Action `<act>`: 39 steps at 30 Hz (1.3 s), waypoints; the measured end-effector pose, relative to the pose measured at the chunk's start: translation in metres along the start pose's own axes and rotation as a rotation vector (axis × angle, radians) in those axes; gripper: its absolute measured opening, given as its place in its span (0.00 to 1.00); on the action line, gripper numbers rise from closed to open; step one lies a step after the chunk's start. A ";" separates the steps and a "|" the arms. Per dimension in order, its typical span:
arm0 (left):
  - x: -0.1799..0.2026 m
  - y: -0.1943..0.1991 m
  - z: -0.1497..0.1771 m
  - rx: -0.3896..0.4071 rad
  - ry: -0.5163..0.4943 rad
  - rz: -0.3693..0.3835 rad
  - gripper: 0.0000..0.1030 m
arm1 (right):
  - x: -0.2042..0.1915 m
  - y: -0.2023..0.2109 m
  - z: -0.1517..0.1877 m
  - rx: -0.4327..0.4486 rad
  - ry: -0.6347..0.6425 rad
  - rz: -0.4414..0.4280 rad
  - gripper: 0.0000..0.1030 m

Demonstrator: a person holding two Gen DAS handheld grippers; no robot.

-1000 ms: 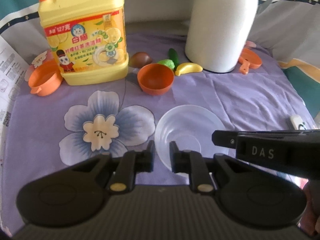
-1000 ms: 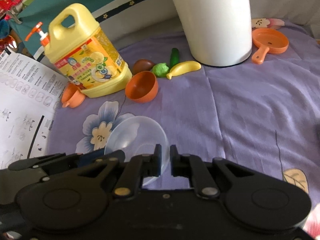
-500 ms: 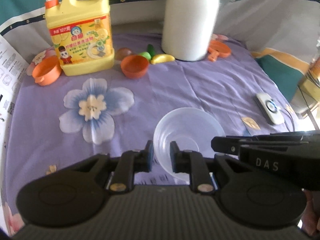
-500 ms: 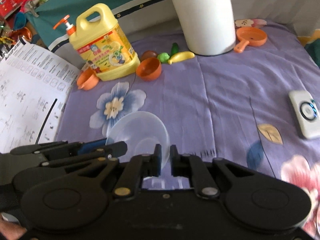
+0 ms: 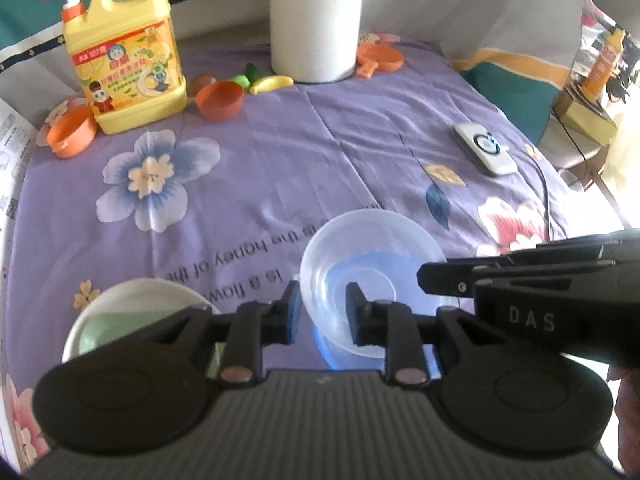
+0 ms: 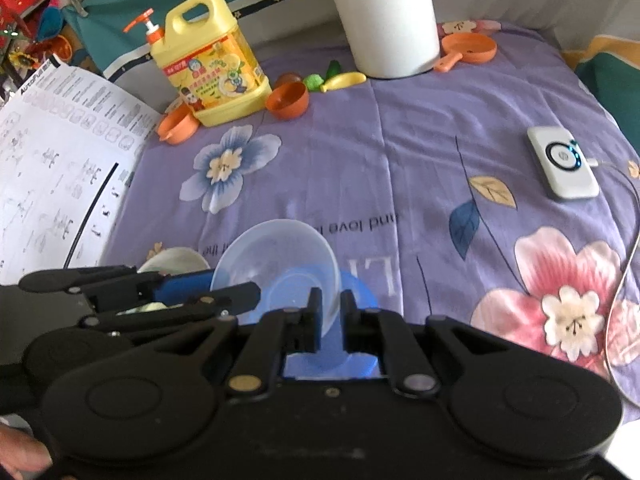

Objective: Organize plates and bowls
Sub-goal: 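Carry the clear bowl with both grippers and lower it into the blue bowl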

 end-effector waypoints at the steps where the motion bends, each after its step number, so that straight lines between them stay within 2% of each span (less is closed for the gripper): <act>1: 0.001 -0.001 0.001 -0.004 -0.002 0.000 0.23 | 0.001 0.001 0.002 -0.002 0.002 0.000 0.09; 23: 0.014 -0.019 0.009 -0.073 -0.019 0.007 0.23 | 0.013 -0.011 0.019 -0.056 -0.019 0.007 0.10; 35: 0.013 -0.021 0.009 -0.066 -0.019 0.011 0.26 | 0.012 -0.013 0.017 -0.050 -0.005 0.016 0.12; 38: 0.012 -0.019 0.008 -0.062 -0.012 -0.004 0.30 | 0.013 -0.013 0.017 -0.048 -0.007 0.017 0.15; 39: 0.011 -0.018 0.008 -0.057 -0.006 -0.012 0.32 | 0.013 -0.012 0.016 -0.044 -0.008 0.023 0.20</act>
Point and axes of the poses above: each gripper's, at about its wrist camera, not at the fingertips, and y roughly against the way its jaws point, x to its right, z to its underside, the point moved 3 cm from there along -y, roughly the way its jaws point, and after that the axes turned 4 degrees about -y, right-handed, at the moved point
